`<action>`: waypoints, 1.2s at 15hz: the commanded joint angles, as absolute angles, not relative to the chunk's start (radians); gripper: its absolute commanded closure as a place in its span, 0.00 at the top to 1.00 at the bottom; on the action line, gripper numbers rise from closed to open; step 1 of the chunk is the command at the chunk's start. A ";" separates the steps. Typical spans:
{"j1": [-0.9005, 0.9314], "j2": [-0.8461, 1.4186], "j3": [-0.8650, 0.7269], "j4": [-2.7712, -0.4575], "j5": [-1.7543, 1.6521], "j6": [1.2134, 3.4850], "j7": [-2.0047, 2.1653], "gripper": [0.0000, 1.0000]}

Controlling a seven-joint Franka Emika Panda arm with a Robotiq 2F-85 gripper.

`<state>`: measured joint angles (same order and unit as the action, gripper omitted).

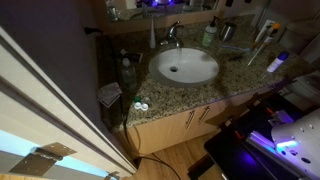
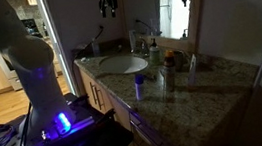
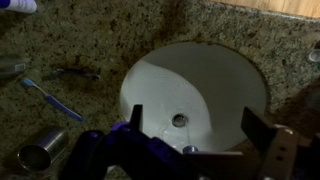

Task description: Push the tap lever down then pull it up

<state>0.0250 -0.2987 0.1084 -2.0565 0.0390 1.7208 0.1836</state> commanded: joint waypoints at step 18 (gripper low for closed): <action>0.028 0.076 0.055 -1.610 0.078 1.536 0.240 1.00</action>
